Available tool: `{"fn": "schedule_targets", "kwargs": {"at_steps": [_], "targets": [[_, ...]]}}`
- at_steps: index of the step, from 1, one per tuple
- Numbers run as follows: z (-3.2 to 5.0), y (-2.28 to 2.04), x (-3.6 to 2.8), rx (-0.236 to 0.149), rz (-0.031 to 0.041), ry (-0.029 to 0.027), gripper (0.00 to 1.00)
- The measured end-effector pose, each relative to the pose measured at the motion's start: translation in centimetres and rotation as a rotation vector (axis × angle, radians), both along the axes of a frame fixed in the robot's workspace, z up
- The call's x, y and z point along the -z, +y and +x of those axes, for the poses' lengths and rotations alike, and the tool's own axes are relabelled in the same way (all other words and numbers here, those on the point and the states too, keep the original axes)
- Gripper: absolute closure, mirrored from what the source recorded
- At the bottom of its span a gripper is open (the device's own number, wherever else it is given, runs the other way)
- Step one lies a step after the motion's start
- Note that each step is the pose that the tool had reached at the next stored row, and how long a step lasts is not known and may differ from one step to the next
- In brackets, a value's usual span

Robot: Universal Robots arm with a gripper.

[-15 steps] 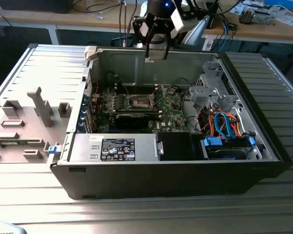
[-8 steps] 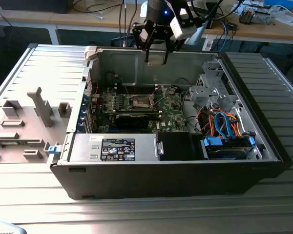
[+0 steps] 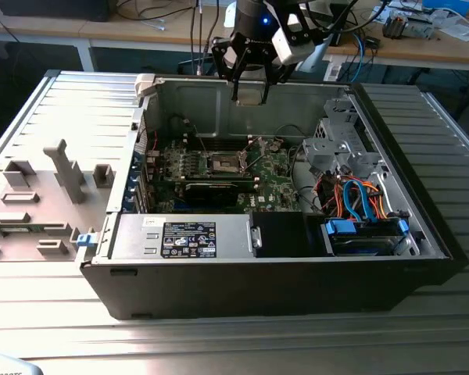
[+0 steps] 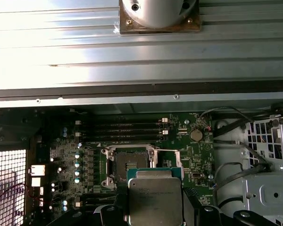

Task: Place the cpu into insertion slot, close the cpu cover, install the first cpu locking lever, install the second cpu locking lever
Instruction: 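Place the cpu into insertion slot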

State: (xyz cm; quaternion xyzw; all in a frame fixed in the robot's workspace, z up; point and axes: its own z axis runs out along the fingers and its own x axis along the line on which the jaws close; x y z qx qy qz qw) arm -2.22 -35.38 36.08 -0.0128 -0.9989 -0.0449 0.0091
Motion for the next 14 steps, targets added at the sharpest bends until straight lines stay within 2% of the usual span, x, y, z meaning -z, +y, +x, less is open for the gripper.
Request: {"fn": "schedule_targets", "kwargs": {"at_steps": [14], "targets": [[-0.31,-0.05,0.15,0.000,0.0000,0.0000,0.45]]}}
